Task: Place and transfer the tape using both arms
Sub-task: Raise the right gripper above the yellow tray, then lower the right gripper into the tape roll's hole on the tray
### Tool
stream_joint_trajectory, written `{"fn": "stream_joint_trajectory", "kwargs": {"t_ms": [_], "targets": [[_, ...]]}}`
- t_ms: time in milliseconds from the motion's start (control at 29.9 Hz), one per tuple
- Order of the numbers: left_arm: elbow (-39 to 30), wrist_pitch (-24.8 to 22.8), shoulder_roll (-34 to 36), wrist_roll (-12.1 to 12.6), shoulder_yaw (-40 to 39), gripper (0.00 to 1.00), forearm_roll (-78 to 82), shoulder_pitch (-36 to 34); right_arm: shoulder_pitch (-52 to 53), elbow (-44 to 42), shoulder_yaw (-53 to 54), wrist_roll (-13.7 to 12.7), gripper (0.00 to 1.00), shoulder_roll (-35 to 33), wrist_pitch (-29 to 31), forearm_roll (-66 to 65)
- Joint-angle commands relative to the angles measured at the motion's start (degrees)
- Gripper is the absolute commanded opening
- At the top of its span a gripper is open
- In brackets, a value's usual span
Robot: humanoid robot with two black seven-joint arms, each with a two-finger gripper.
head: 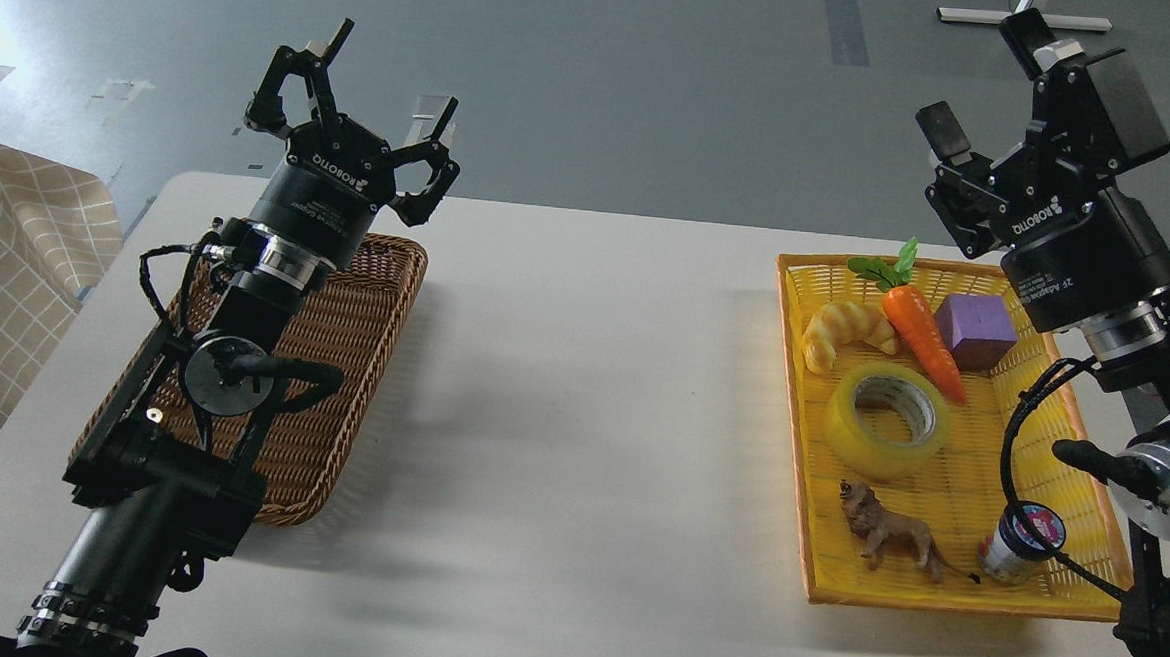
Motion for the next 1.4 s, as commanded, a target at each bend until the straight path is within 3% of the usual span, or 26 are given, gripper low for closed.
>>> {"fn": "stream_joint_trajectory", "kwargs": {"t_ms": [0,803,1070,1204,1304,1371], "targets": [[0.0,0.0,0.0,0.0,0.0,0.98,0.0,0.0,-0.1,-0.1,-0.1,0.0,1.00,-0.1,0.0,-0.1],[0.1,0.0,0.0,0.0,-0.1,0.98,-0.3,0.0,0.7,-0.5,-0.3,-0.2,1.00,-0.1,-1.0,-0.7],[0.1,0.0,-0.1,0.0,0.0,0.98,-0.2,0.4,1.7,-6.3,-0.3,-3.6,1.00,-6.5,-1.1,-23.4],[0.1,0.0,-0.2,0.0,-0.1,0.98,-0.2,0.4,1.7,-9.6,-0.3,-2.8,1.00,-10.4,-1.0,-34.1],[0.1,0.0,-0.1,0.0,-0.1,0.98,-0.2,0.4,1.4,-9.8,-0.3,-1.9,1.00,-10.6,-0.1,-34.1],[0.1,0.0,0.0,0.0,-0.1,0.98,-0.2,0.4,2.0,-9.7,-0.3,1.8,1.00,-10.5,0.0,-34.0]]}}
